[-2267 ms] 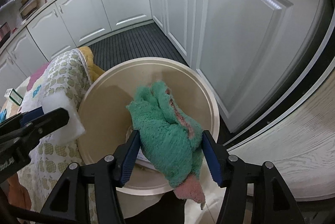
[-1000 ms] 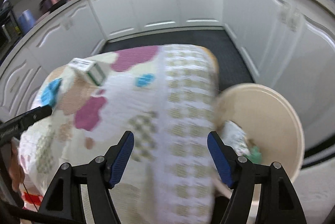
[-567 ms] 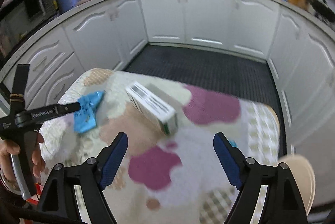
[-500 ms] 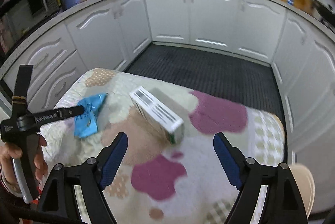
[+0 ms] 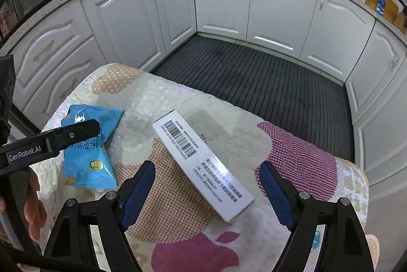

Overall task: Collect trash
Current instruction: 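Grasp the blue snack pouch with the left tool while the right tool grasps the white medicine box, then carry the blue pouch and medicine box to the beige bin with both tools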

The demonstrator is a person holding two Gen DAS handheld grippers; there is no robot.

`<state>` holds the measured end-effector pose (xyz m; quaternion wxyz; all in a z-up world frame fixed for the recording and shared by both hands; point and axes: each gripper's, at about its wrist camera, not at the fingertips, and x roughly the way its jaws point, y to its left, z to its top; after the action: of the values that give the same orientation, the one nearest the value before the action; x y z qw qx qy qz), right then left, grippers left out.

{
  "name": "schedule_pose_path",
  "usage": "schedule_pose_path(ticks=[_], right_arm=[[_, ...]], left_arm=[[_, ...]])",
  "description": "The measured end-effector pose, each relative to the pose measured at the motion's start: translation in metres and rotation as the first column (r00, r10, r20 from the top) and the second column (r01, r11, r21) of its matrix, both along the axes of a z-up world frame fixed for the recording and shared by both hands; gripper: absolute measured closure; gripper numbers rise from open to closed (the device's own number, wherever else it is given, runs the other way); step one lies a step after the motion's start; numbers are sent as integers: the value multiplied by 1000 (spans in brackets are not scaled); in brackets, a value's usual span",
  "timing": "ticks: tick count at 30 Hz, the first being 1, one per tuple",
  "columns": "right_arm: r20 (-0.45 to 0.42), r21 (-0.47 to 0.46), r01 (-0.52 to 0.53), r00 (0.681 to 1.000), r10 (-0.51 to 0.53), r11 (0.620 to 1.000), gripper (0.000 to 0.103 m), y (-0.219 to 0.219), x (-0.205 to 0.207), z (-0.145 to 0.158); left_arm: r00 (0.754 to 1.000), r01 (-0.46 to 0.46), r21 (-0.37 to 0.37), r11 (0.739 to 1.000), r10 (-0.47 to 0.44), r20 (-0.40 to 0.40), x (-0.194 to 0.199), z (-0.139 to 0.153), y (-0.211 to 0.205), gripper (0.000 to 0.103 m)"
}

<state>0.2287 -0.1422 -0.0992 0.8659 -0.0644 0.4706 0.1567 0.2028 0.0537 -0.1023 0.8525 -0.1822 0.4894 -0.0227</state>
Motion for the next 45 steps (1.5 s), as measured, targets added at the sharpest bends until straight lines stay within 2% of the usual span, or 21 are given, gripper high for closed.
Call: schedule_pose_path(ticks=[3,4,5,7,11,14,20,24,31,41,45], right_arm=[[-1,19,-6,1000,6,1000,24,5,-1,-2],[2,18,-3,1000,3,1000,33,6,-2,-3],[4,11,0,1000,0,1000,49,8,-3,-4],[3,4,-7,1000,7,1000,61,11,-9,-4],[55,-20,-8,998,9,1000,64,8,-29,4],[72,-1,16,997,-16,1000,65,-1,-46,13],[46,26,90,995,-91,996,68,-26,-81,22],[12,77,127,992,-128,989,70,-47,-104,27],[2,127,199,980,-201,972,72,-84,-143,36],[1,103,264,964,-266,959,76,-116,-184,37],[-34,95,284,959,-282,954,76,-121,-186,24]], left_arm=[[999,-3,-13,1000,3,-49,4,-12,0,28],[999,-5,-20,1000,4,-48,3,-14,0,28],[999,-8,-25,1000,7,-34,2,-14,0,28],[1000,5,-22,1000,-6,-17,-2,-13,0,37],[999,43,-6,999,-43,21,-15,-4,-4,45],[997,68,-29,997,-66,48,-30,4,-9,51],[985,160,-43,986,-157,76,-57,16,-33,52],[971,227,-37,973,-223,90,-75,25,-56,52],[951,294,-14,956,-291,108,-101,34,-87,52],[920,376,0,927,-373,117,-123,40,-138,52],[912,396,11,918,-395,110,-127,38,-151,52]])
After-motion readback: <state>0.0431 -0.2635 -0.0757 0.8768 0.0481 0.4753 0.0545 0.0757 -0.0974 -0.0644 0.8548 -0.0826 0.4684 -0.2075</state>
